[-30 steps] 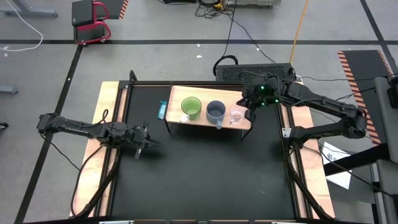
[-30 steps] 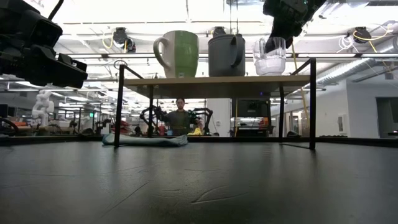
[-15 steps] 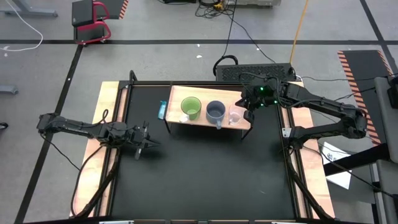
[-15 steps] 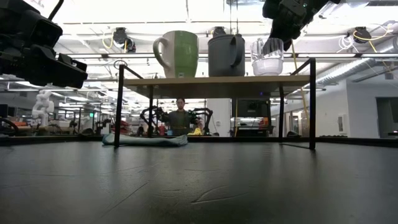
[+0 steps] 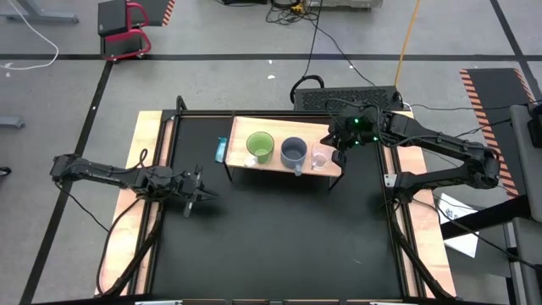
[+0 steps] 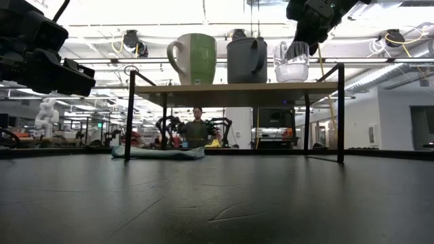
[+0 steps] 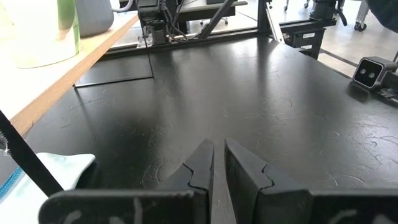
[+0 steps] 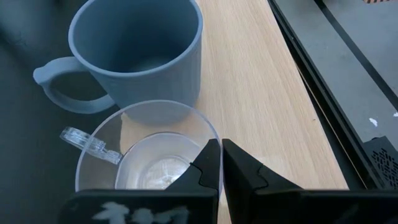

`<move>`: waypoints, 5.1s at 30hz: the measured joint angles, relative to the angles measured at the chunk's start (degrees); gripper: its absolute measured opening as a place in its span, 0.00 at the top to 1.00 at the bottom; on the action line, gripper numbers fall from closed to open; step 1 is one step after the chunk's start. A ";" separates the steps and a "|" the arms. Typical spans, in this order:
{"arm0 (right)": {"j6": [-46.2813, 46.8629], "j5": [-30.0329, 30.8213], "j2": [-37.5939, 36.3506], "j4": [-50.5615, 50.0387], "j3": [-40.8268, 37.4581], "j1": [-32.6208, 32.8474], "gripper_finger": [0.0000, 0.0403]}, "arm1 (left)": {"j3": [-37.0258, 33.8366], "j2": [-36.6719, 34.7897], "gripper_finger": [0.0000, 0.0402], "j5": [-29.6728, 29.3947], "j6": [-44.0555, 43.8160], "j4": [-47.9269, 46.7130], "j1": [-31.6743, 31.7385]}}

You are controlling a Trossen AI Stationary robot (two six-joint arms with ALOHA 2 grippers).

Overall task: Stack small to large cups/mugs on shelf
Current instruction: Put the transparent cup on the shelf, then return to Home Position

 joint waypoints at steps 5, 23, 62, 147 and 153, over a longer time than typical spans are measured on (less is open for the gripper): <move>0.02 -0.05 0.02 0.00 -0.02 0.00 0.98 | 0.00 0.00 0.90 0.00 -0.20 0.00 0.00; 0.07 -2.69 0.13 0.19 -0.17 0.02 0.83 | 0.00 -0.02 0.90 0.00 -0.35 0.00 0.00; 2.64 -2.89 -14.64 -4.47 0.00 0.15 0.80 | 0.00 -0.01 0.90 0.00 -0.20 0.02 0.00; 15.47 -10.45 -59.37 18.83 -39.36 0.17 1.00 | 0.00 -0.02 0.90 0.11 -0.81 0.05 0.00; 17.90 -10.43 -60.56 26.31 -44.81 0.17 1.00 | 0.00 -0.02 0.90 0.11 -0.50 0.04 0.00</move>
